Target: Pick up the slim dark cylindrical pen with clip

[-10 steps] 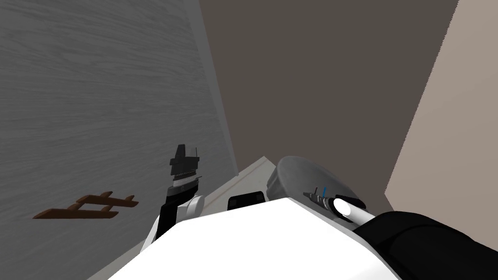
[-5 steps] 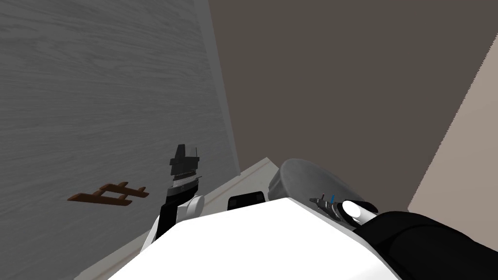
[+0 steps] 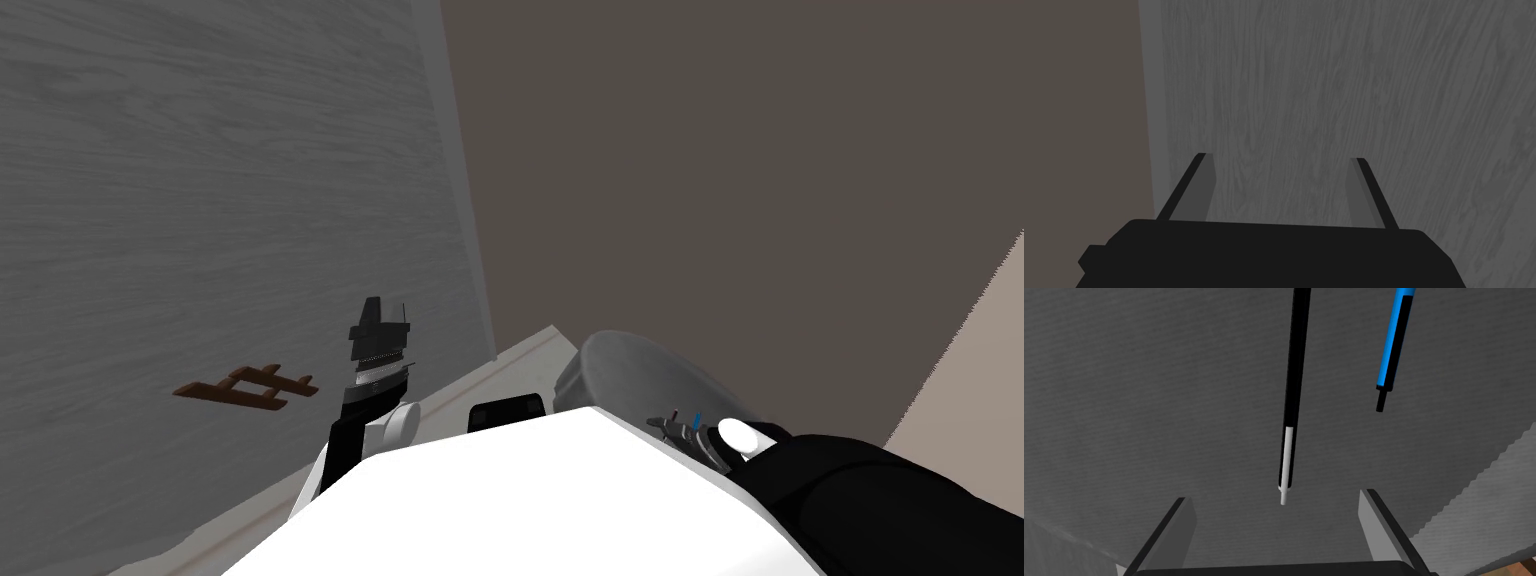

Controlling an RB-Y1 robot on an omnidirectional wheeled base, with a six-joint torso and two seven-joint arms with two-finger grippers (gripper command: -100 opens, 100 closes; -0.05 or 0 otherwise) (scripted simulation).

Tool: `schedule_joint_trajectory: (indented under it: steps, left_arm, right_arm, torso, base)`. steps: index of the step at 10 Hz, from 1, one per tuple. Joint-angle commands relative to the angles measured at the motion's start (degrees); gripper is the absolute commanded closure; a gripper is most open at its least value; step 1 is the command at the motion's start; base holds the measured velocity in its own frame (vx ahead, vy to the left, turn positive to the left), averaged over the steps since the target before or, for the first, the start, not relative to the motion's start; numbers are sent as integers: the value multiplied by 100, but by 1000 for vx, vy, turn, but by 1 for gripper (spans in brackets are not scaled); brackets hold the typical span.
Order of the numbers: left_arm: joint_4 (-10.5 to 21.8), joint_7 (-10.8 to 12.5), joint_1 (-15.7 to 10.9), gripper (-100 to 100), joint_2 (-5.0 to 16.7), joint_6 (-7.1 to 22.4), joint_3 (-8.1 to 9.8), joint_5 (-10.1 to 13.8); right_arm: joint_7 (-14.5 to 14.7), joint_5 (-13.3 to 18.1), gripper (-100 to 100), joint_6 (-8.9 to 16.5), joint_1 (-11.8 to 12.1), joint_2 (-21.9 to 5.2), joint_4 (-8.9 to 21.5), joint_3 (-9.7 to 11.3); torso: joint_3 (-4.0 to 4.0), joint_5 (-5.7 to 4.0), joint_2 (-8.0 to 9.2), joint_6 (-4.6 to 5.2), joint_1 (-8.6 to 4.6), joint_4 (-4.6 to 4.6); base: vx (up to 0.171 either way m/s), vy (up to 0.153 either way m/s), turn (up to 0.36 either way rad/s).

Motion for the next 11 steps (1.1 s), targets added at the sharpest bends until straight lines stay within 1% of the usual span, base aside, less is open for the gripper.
schedule_joint_trajectory:
  steps: [1,3,5,6,7,8,9,11]
  left_arm:
    - [0,0,0,0,0,0,0,0]
    - [0,0,0,0,0,0,0,0]
    - [0,0,0,0,0,0,0,0]
    - [0,0,0,0,0,0,0,0]
    - [0,0,0,0,0,0,0,0]
    - [0,0,0,0,0,0,0,0]
    - [0,0,1,0,0,0,0,0]
    - [0,0,1,0,0,0,0,0]
  right_arm:
    - [-163,-49,-100,74,33,-31,19,15]
    - [-469,-271,-100,309,65,-111,213,67]
    - [-671,-418,-100,465,86,-157,341,105]
    - [-618,-356,-100,393,88,-133,283,102]
    - [-639,-363,0,411,87,-135,293,105]
    - [-378,-214,-100,529,-133,7,578,-49]
    - [-378,-214,-100,529,-133,7,597,-49]
    - [-118,-66,-100,649,-353,148,902,-202]
  torso:
    - [0,0,0,0,0,0]
    - [1,0,1,0,1,0]
    - [-1,0,-2,1,0,0]
    - [-1,0,-2,1,0,0]
    - [1,0,1,3,2,0]
    - [2,0,4,3,3,1]
    - [0,0,0,4,5,0]
    - [-1,1,-2,3,7,0]
  base:
    - [11,-5,49]
    - [13,-4,101]
    - [18,-5,89]
    - [7,-3,12]
    - [0,0,0]
    - [18,6,-70]
    - [24,9,-44]
    - [21,13,-42]
